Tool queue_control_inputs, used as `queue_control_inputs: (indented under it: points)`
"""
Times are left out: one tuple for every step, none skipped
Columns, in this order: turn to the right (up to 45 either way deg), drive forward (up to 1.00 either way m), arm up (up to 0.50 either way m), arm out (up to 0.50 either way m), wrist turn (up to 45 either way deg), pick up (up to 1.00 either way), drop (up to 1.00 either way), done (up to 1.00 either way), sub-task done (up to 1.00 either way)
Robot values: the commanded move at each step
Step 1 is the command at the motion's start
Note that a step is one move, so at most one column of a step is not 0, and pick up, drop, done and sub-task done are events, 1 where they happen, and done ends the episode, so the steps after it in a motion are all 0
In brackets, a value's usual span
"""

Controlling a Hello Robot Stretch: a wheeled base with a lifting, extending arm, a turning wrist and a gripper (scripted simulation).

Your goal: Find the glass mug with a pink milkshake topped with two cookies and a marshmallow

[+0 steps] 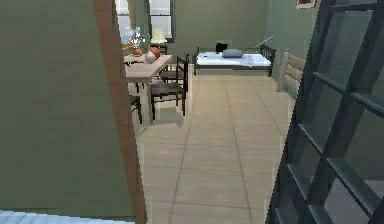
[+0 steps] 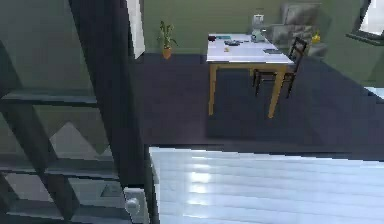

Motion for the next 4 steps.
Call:
queue_control_inputs:
  points:
    - [0.0,1.00,0.00,0.00,0.0,0.00,0.00,0.00,0.00]
    - [3.0,0.00,0.00,0.00,0.0,0.00,0.00,0.00,0.00]
    - [0.0,1.00,0.00,0.00,0.0,0.00,0.00,0.00,0.00]
    - [3.0,0.00,0.00,0.00,0.0,0.00,0.00,0.00,0.00]
